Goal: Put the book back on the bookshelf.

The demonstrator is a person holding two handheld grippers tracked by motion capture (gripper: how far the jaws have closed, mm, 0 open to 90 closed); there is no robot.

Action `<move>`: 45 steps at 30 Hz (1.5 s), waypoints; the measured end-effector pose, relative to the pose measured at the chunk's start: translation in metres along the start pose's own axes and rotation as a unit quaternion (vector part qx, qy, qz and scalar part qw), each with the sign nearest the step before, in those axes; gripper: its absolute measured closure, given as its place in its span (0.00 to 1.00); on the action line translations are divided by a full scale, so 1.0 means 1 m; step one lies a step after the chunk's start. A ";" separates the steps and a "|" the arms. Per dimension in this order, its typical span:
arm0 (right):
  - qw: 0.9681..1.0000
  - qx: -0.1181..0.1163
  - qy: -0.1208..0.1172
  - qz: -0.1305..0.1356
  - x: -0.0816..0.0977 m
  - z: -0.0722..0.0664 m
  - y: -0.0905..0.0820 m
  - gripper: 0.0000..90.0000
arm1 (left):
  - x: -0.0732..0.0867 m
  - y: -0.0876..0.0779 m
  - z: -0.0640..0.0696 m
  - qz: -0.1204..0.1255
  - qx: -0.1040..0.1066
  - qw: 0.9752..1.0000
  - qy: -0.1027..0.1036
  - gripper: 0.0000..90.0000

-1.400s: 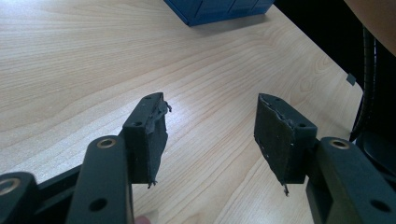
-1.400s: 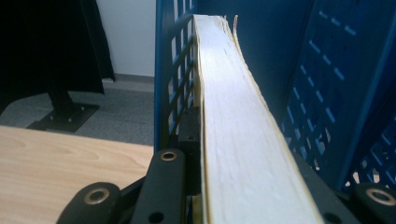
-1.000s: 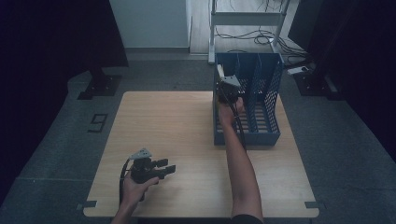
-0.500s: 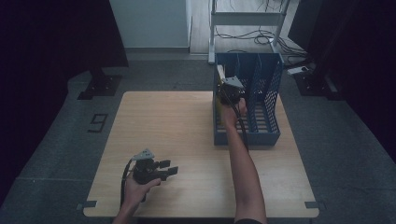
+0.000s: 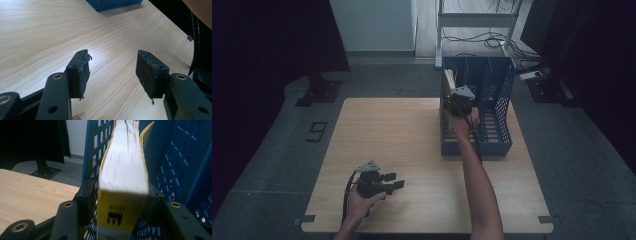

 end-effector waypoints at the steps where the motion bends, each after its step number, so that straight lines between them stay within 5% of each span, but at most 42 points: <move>1: 1.000 -0.002 -0.001 0.004 0.000 -0.001 -0.002 0.55 | 0.000 0.000 -0.001 0.001 -0.001 1.000 -0.001 0.49; 14: 1.000 -0.004 -0.019 0.011 0.000 -0.003 -0.017 0.48 | 0.001 0.001 -0.001 -0.002 -0.002 1.000 -0.001 0.49; 29: 0.999 -0.023 0.015 0.023 0.001 -0.003 -0.041 0.45 | 0.002 0.002 -0.003 -0.004 -0.005 1.000 -0.001 0.48; 45: 0.997 -0.066 0.011 0.038 0.008 0.001 -0.088 0.45 | 0.002 0.001 -0.008 -0.004 -0.016 1.000 -0.004 0.48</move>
Point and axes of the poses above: each handheld gripper's, and its own axes: y roughly forward along the jaws, x roughly out of its underside, z roughly to its right, the point moved 9 cm from there along y, roughly forward along the jaws, and after that the axes turned 2 degrees about z, right-handed, at the moved point
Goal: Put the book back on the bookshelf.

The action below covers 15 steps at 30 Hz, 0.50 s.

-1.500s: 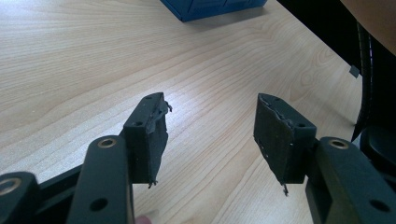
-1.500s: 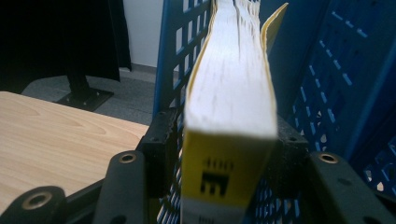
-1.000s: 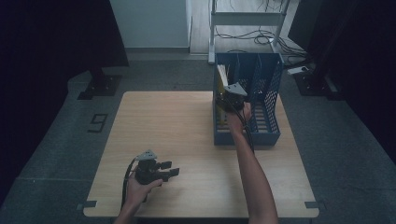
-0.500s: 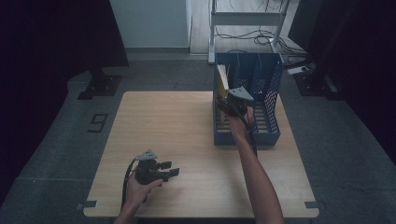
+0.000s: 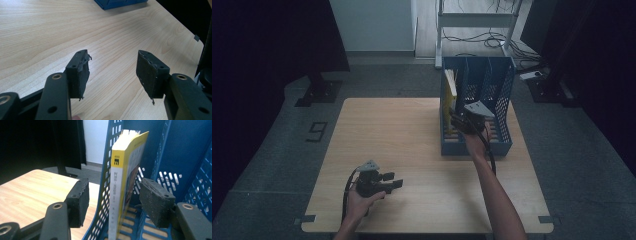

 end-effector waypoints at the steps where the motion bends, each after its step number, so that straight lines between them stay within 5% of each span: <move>1: 1.000 -0.002 0.001 -0.001 0.001 0.000 -0.002 0.44 | 0.000 0.000 0.000 0.000 -0.001 1.000 0.000 0.48; 15: 0.999 -0.045 -0.005 -0.001 0.024 -0.002 -0.048 0.44 | 0.002 0.002 -0.002 -0.006 -0.006 1.000 0.003 0.48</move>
Point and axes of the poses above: each handheld gripper's, and its own axes: y roughly forward along the jaws, x roughly out of its underside, z roughly to its right, the point moved 9 cm from there along y, roughly forward along the jaws, and after that the axes turned 2 degrees about z, right-handed, at the moved point
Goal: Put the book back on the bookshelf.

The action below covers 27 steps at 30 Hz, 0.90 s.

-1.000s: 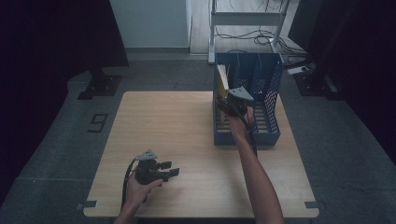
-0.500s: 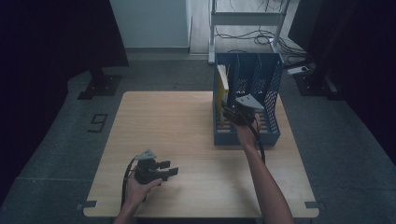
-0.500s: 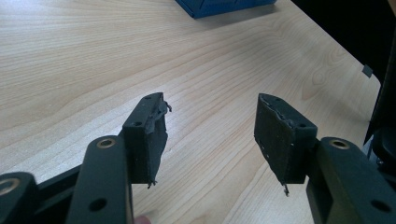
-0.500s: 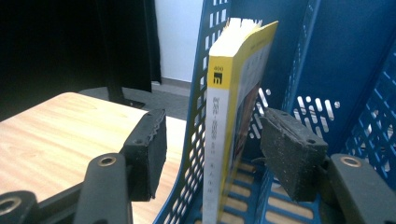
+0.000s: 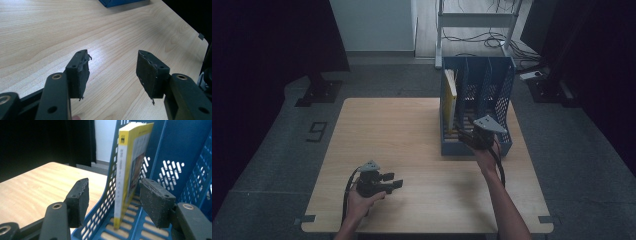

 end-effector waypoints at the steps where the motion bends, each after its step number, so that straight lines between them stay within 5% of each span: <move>1: 1.000 -0.002 -0.001 -0.001 0.002 -0.001 -0.004 0.44 | 0.000 0.000 0.000 0.000 0.000 1.000 0.000 0.48; 15: 1.000 -0.024 0.006 -0.017 0.049 -0.006 -0.043 0.44 | 0.001 0.001 0.000 -0.002 -0.003 1.000 0.001 0.48; 27: 0.996 -0.032 0.011 -0.078 0.110 -0.006 -0.065 0.44 | 0.003 0.002 -0.001 -0.006 -0.005 1.000 0.000 0.48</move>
Point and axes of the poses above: each handheld gripper's, and its own axes: y roughly forward along the jaws, x roughly out of its underside, z roughly to its right, the point moved 9 cm from there along y, roughly forward along the jaws, and after that the axes turned 2 degrees about z, right-handed, at the moved point
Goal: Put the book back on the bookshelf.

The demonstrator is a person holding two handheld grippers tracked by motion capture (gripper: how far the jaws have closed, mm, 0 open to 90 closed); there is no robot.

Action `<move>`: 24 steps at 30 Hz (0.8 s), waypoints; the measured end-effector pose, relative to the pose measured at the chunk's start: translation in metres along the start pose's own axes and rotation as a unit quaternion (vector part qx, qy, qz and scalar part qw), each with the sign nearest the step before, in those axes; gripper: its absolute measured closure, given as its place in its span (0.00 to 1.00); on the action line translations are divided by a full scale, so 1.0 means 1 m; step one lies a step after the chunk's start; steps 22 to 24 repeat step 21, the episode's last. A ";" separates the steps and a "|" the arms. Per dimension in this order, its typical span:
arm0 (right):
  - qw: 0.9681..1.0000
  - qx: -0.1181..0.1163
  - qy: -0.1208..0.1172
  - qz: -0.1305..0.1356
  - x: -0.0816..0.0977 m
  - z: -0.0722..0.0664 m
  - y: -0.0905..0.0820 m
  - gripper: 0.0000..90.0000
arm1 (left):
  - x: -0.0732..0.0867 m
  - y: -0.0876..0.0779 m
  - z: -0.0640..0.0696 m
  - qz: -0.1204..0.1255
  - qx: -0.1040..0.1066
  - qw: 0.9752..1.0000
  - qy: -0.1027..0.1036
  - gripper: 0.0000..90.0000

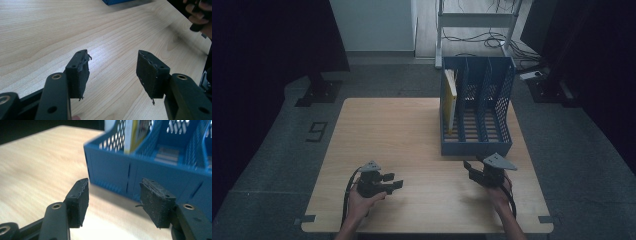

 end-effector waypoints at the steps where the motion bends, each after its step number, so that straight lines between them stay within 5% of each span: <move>1: 1.000 -0.002 0.002 -0.005 0.005 0.000 0.000 0.44 | 0.000 0.000 0.000 0.000 0.000 1.000 -0.001 0.48; 10: 0.999 -0.010 0.019 -0.034 0.028 -0.001 0.002 0.44 | 0.002 0.002 0.000 -0.004 -0.001 1.000 -0.001 0.48; 24: 0.999 -0.009 0.017 -0.039 0.028 0.001 0.002 0.44 | 0.002 0.003 -0.001 -0.005 -0.001 1.000 -0.001 0.48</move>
Point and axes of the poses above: each handheld gripper's, and its own axes: y roughly forward along the jaws, x roughly out of its underside, z roughly to its right, the point moved 9 cm from there along y, roughly forward along the jaws, and after that the axes turned 2 degrees about z, right-handed, at the moved point
